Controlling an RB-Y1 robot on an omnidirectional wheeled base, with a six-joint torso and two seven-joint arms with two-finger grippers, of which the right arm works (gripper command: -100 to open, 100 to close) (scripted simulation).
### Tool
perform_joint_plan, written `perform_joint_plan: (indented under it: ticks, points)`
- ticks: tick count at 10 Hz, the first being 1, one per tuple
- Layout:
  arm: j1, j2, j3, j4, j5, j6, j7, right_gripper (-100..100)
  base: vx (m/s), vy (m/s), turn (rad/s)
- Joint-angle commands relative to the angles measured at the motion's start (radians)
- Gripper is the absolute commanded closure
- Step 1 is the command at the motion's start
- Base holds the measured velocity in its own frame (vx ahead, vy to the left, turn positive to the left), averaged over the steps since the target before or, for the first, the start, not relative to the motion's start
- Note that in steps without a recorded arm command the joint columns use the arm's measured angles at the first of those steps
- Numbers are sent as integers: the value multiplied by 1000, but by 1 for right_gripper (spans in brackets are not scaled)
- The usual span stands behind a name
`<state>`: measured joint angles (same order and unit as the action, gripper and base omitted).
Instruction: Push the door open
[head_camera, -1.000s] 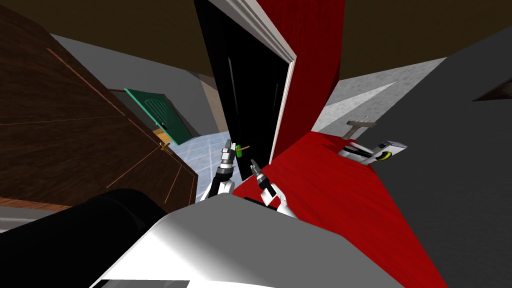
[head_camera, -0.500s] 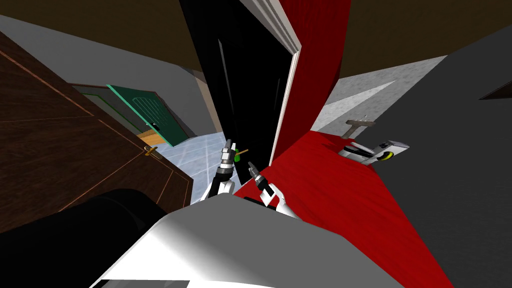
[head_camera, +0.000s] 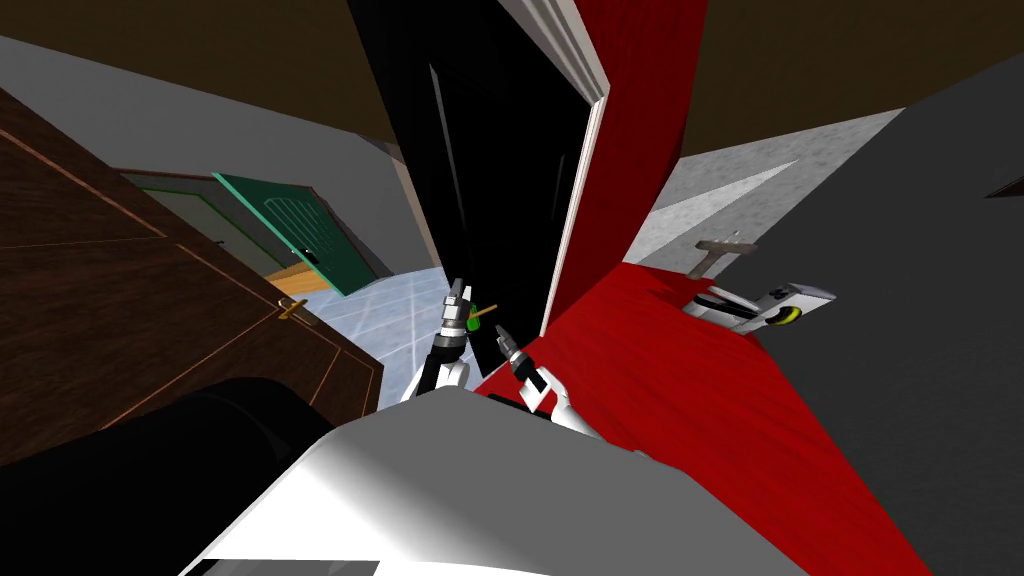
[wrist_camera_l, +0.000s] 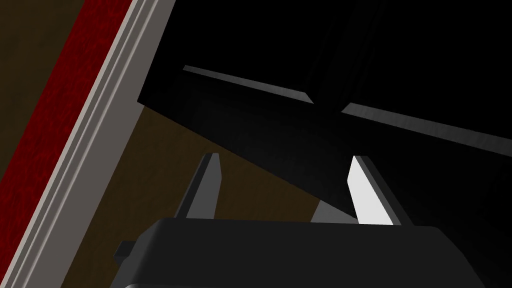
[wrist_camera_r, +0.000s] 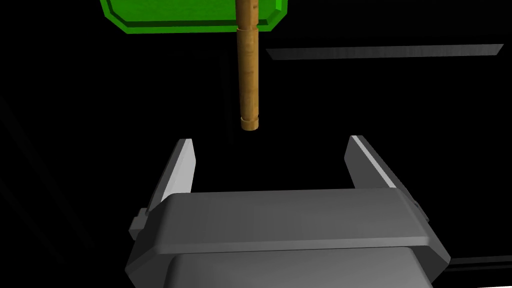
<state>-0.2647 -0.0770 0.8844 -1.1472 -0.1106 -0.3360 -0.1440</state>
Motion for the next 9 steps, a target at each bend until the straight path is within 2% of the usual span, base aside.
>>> perform_joint_plan:
  ticks: [1,4,9]
  points:
    - [0,2,-6,9,1,-3,2,-100,124,169,29]
    - [-1,10,-18,25,4,-8,7,-100,116,177,38]
    - [-2,39,-37,53,9,-16,14,-100,142,155,36]
